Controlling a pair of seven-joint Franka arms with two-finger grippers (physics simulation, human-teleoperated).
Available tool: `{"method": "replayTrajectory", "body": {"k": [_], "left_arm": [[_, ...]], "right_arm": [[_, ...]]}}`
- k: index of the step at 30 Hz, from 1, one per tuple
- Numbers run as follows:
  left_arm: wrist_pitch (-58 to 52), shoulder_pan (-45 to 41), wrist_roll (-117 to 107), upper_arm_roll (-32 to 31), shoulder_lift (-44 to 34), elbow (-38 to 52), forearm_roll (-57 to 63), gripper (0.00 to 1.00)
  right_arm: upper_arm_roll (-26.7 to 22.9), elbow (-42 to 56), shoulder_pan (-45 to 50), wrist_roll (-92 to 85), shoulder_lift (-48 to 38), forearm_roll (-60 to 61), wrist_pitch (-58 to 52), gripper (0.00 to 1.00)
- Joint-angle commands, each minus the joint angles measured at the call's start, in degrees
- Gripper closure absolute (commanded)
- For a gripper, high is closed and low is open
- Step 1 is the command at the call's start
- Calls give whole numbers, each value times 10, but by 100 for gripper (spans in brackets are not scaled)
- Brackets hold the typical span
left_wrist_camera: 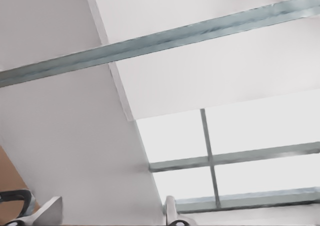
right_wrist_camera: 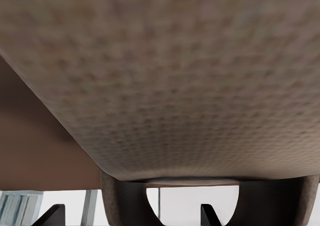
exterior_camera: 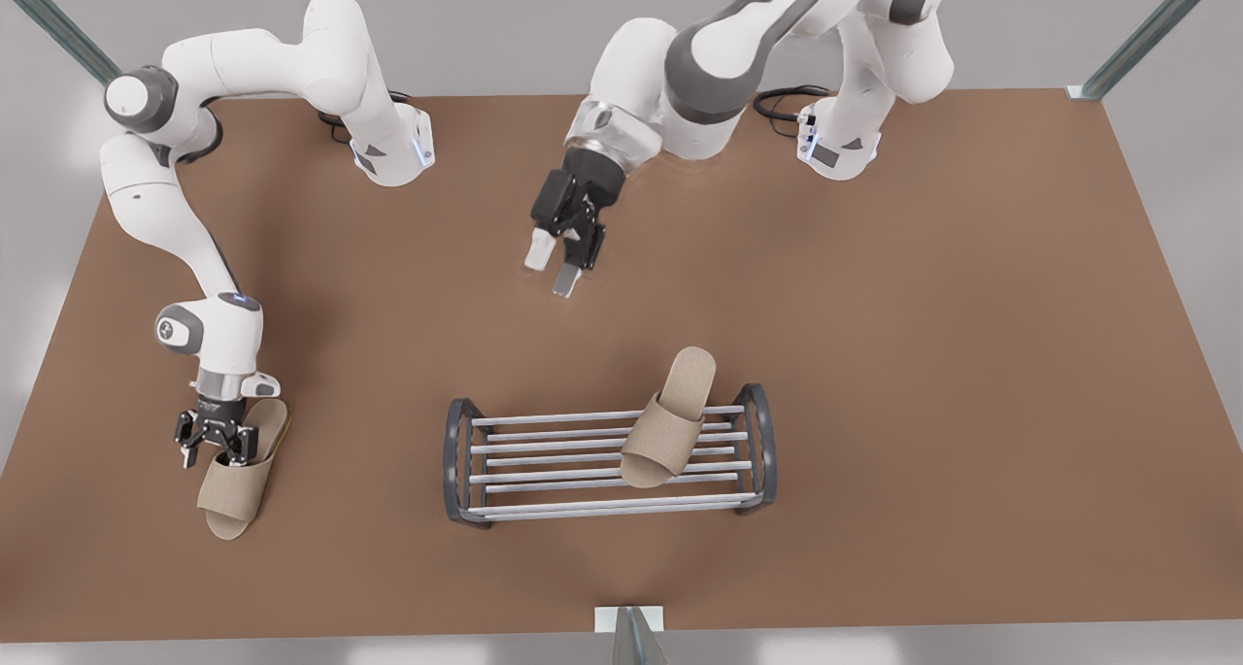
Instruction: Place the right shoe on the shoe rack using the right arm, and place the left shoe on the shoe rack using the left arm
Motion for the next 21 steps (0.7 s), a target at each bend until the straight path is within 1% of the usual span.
{"method": "replayTrajectory", "body": {"k": [1, 2, 3, 5, 6, 7, 8, 10, 11, 12, 15, 17, 18, 19, 20, 21], "left_arm": [[-763, 74, 1073, -3, -61, 66, -508, 0], [-797, 142, 1349, -2, -67, 66, -508, 0], [-811, 161, 1426, 2, -67, 66, -505, 0], [-806, 185, 1445, 2, -66, 66, -503, 0], [-786, 188, 1449, 2, -63, 64, -502, 0], [-785, 192, 1449, 1, -58, 64, -501, 0], [-784, 193, 1449, 1, -59, 65, -497, 0], [-780, 224, 1509, -11, -66, 62, -491, 0], [-777, 224, 1509, -11, -66, 62, -488, 0], [-777, 224, 1509, -12, -66, 62, -487, 0], [-778, 224, 1508, -22, -71, 59, -468, 0], [-779, 225, 1508, -24, -75, 58, -467, 0], [-778, 251, 1509, -52, -82, 51, -467, 0], [-777, 256, 1509, -55, -82, 50, -467, 0], [-768, 264, 1509, -55, -84, 38, -468, 0], [-736, 274, 1510, -62, -93, 3, -471, 0]], "right_arm": [[0, 2, 3, 10, 0, -1, 0, 0], [0, 10, 5, 10, 0, -1, 1, 0], [0, 12, 8, 9, -1, -1, 1, 0], [0, 17, 12, 9, 0, -1, 2, 0], [0, 18, 13, 9, 0, -1, 2, 0], [0, 19, 13, 9, 0, -1, 2, 4], [0, 19, 13, 9, 0, -1, 2, 11], [0, 20, 13, 9, 0, -1, 2, 22], [0, 20, 13, 9, -1, -1, 2, 27], [1, 20, 13, 9, -1, -1, 2, 27], [1, 20, 16, 5, -1, -1, 2, 31], [3, 20, 17, -15, -1, -1, 2, 38], [5, 20, 20, -24, -1, -1, 1, 39], [7, 20, 21, -36, -2, -1, 1, 40], [8, 21, 22, -44, -3, -1, 1, 41], [13, 20, 22, -65, -5, 0, 1, 41]]}}
